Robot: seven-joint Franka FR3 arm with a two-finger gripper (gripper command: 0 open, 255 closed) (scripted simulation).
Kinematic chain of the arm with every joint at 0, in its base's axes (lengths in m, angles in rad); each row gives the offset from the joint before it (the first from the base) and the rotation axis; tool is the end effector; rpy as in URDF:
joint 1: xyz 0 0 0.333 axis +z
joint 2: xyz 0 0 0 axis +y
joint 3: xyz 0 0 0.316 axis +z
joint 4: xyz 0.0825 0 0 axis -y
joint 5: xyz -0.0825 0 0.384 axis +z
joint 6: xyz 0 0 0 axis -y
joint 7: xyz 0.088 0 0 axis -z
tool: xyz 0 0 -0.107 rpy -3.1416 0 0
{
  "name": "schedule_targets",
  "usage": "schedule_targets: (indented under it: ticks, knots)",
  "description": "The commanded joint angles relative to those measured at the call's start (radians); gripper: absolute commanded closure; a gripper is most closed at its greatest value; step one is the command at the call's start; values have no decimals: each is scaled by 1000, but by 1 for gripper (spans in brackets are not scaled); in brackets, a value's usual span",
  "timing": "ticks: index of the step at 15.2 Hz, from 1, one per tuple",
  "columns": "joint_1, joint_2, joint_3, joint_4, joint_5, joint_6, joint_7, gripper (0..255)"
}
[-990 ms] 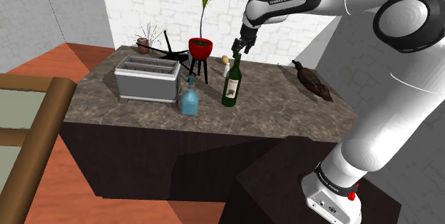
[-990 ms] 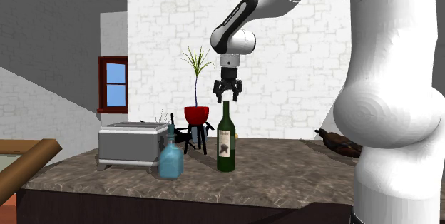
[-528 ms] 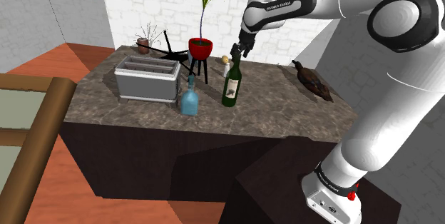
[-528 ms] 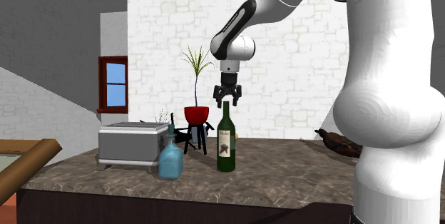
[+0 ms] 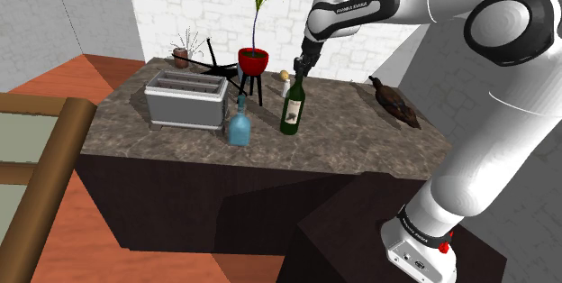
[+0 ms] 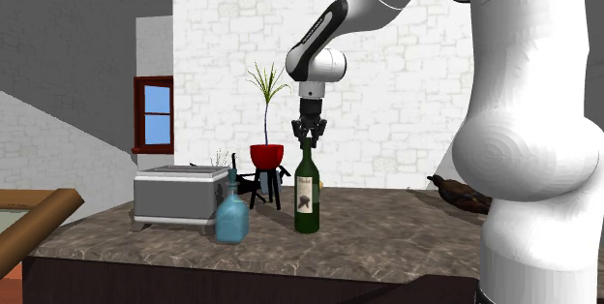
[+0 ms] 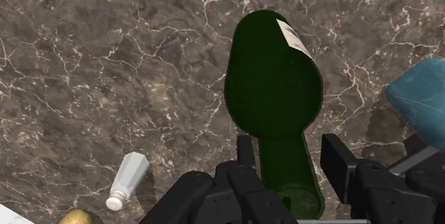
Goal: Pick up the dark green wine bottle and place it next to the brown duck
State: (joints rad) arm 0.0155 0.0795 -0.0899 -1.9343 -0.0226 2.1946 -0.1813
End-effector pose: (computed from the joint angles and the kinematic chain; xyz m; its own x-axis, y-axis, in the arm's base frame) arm 0.5938 -0.0440 0.4622 0.9775 0.1224 0.1720 0.1137 -0.9917 0.0595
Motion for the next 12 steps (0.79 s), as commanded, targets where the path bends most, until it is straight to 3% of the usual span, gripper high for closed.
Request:
schedule_targets:
  ticks: [1, 6, 12]
  knots:
    - [0, 0, 0, 0, 0, 0, 0, 255]
    - [0, 0, 0, 0, 0, 0, 0, 255]
    - [0, -19, 0, 58, -1, -77, -1, 255]
